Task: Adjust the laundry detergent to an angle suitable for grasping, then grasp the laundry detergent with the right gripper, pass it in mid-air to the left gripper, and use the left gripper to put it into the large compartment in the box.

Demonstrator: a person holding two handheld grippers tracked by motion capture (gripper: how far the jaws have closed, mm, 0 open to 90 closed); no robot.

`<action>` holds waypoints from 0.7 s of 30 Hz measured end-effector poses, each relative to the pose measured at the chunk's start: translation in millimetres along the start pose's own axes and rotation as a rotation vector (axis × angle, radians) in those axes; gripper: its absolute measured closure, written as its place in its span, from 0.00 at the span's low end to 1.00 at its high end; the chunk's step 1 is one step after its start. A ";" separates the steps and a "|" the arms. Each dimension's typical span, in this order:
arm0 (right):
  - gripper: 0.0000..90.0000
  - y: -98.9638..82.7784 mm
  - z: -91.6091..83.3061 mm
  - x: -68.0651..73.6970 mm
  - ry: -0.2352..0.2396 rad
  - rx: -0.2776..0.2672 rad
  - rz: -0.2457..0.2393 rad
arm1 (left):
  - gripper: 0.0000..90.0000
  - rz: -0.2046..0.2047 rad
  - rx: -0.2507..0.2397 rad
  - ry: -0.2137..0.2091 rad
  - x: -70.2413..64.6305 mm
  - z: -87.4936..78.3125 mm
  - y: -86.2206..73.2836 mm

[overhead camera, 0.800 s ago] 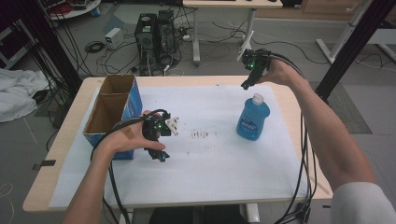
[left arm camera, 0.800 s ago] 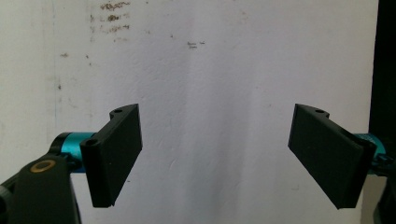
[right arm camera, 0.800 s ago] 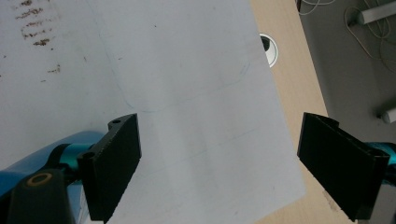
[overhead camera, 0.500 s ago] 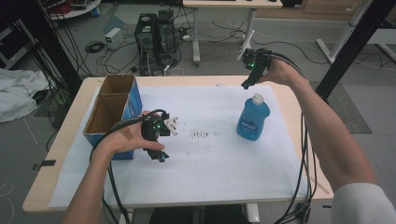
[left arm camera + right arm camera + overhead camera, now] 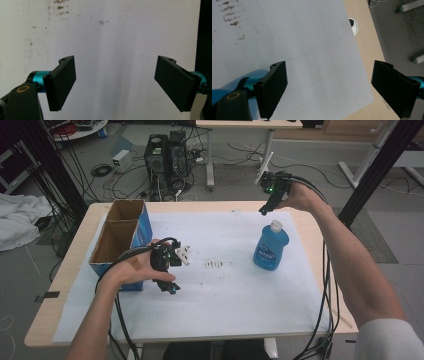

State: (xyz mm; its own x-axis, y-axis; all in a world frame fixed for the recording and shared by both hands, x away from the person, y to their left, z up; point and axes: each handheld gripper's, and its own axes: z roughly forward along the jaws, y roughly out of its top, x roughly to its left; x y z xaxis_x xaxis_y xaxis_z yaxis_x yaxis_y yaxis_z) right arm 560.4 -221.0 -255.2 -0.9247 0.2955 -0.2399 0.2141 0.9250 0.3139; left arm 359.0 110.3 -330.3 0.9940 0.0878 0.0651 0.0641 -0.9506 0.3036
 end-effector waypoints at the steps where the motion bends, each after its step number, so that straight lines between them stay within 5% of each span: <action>1: 0.14 -0.4 0.4 -0.3 -0.001 0.003 0.001 | 0.20 -0.002 0.001 -0.001 -0.3 0.4 0.3; 21: 0.14 -1.2 -5.5 3.8 -0.009 -0.005 0.003 | 0.20 0.011 -0.003 -0.007 -5.9 3.0 3.3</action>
State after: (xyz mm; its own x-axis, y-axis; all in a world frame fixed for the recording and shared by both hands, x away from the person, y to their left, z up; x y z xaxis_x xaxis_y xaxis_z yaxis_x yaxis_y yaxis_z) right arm 554.9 -222.3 -251.4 -0.9212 0.3006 -0.2470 0.2153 0.9227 0.3196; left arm 353.6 105.8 -332.6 0.9952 0.0752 0.0620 0.0528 -0.9507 0.3055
